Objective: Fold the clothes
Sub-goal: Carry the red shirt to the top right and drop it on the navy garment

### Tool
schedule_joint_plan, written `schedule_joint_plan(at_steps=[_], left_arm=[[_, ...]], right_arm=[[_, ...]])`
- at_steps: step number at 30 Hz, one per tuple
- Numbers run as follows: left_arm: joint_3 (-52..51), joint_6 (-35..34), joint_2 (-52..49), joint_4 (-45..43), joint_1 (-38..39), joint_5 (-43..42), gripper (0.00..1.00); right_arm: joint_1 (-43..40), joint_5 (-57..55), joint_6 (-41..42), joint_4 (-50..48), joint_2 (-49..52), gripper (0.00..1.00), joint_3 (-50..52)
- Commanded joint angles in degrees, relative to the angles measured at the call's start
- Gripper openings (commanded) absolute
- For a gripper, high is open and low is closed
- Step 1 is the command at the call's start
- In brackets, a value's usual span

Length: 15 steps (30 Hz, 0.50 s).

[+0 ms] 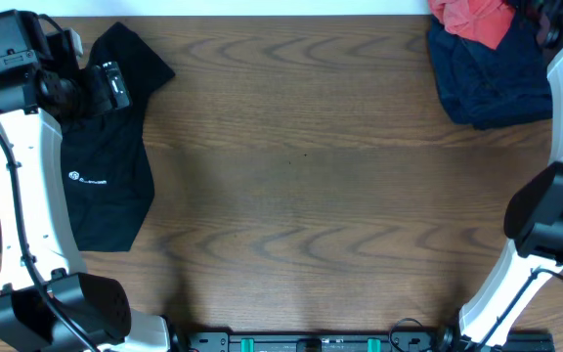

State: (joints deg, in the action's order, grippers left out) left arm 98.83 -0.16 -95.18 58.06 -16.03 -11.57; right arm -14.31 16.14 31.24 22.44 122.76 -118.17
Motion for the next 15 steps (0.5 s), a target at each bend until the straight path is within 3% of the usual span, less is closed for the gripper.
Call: schedule_joint_plan(at_steps=[1, 9, 13, 15], left_arm=[[-0.35, 0.5, -1.22, -0.02, -0.28, 0.52, 0.98], [-0.35, 0.48, -3.96, -0.09, -0.28, 0.5, 0.98], [-0.35, 0.48, -5.09, -0.13, -0.28, 0.5, 0.98], [-0.35, 0.46, -5.4, -0.09, -0.28, 0.5, 0.98]], right_arm=[[-2.49, -0.72, 0.87, -2.47, 2.95, 0.01, -1.44], [-6.86, -0.22, 0.22, -3.28, 5.73, 0.01, -1.38], [-7.48, -1.79, -0.68, 1.51, 7.17, 0.01, -1.33], [-7.61, -5.44, -0.63, 5.68, 7.63, 0.06, -1.29]])
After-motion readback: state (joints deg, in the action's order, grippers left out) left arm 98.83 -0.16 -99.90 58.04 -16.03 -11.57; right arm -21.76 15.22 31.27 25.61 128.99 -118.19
